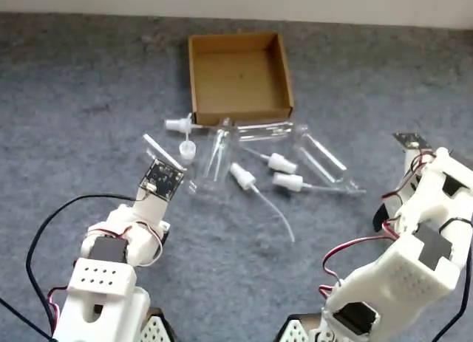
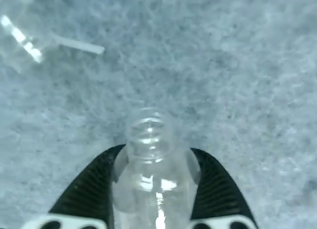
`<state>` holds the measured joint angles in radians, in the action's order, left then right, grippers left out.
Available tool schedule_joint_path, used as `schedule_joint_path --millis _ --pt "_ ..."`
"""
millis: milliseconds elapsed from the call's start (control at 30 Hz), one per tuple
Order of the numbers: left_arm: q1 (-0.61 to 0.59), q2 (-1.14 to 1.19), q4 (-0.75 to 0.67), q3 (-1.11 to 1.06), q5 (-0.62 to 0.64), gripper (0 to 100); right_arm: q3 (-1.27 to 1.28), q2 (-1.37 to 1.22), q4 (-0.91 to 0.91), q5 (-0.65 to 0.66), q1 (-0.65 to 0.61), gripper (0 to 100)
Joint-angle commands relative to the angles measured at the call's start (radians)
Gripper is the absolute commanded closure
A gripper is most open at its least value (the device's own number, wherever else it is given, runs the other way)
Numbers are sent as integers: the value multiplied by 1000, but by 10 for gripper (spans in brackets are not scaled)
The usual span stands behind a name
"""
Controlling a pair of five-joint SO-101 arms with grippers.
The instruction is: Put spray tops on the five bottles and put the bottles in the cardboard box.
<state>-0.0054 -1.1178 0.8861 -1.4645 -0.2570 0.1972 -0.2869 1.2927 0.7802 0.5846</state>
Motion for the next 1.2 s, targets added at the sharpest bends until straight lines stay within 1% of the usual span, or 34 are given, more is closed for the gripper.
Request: schedule_joint_path --millis 0,133,233,333,433,533,633,767,900,1000,1167 --pt "15 2 -17 15 9 923 -116 21 85 -72 -8 994" --pt "-8 2 -17 39 14 923 -174 22 140 -132 -54 994" --pt "-71 8 -14 114 20 922 -177 58 140 -170 -97 994" --pt "-93 24 -11 211 63 921 -156 153 140 -175 -140 994" --pt "-93 97 -9 321 66 887 -45 291 104 -170 -159 994" --pt "-91 234 -9 449 74 845 119 438 42 -167 -203 994" --pt "-74 367 -15 575 121 838 269 550 -5 -169 -286 994" --pt "-16 512 -20 694 129 811 406 644 21 -176 -395 994" --pt "50 619 -114 713 130 800 441 705 27 -227 -430 994" --pt "76 705 -216 710 129 804 444 727 27 -226 -432 994" --pt "76 880 -446 713 129 805 446 731 27 -226 -432 994"
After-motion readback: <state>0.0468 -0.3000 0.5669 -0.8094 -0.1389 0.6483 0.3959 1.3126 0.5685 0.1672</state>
